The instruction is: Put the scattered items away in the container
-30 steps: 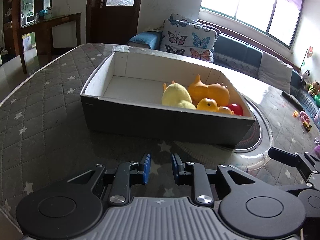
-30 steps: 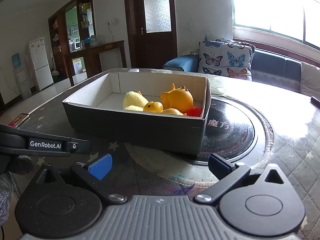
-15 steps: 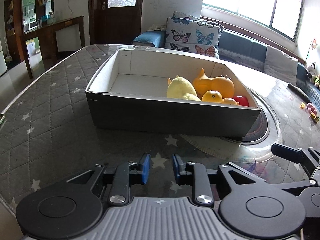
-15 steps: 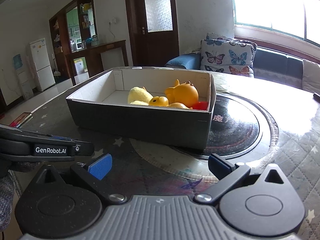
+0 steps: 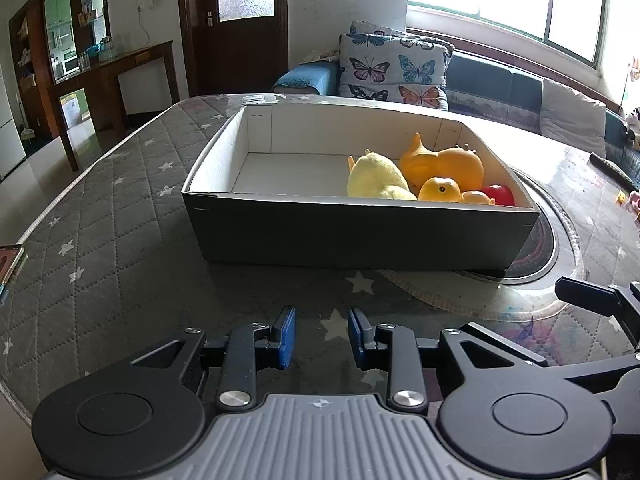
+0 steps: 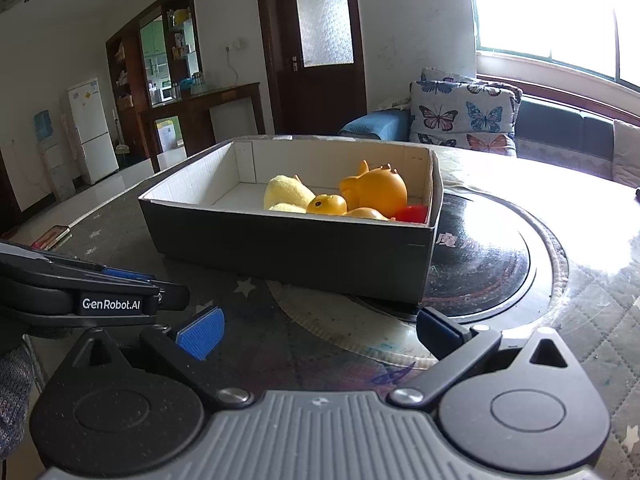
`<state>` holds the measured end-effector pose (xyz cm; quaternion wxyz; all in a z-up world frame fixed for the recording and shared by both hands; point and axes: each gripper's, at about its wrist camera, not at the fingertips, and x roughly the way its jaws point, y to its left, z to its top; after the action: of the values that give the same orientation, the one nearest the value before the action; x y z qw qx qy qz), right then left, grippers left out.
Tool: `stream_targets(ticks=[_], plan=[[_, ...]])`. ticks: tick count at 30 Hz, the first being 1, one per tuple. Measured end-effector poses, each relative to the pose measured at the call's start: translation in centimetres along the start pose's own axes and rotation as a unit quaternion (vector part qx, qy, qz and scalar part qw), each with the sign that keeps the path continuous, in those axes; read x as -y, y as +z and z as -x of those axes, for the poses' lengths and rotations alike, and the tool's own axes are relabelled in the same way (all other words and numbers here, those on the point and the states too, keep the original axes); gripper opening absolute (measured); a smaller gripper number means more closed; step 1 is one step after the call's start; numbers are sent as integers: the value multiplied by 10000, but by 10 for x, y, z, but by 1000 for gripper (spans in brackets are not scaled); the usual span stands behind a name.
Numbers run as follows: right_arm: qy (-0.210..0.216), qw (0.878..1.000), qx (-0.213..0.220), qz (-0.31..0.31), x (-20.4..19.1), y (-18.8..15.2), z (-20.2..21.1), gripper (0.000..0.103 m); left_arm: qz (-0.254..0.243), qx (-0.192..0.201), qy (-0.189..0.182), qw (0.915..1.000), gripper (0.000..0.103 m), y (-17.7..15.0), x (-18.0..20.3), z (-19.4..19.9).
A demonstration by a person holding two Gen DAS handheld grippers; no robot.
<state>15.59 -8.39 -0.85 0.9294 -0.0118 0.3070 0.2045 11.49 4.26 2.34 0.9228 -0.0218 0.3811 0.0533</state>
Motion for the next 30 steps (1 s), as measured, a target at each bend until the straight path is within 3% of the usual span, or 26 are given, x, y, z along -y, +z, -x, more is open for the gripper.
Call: stream_targets(ticks=[30], plan=[[-64,9993,-364,-106,5,22,-27,103,-236,47,265,9994,31,22,-1,-15]])
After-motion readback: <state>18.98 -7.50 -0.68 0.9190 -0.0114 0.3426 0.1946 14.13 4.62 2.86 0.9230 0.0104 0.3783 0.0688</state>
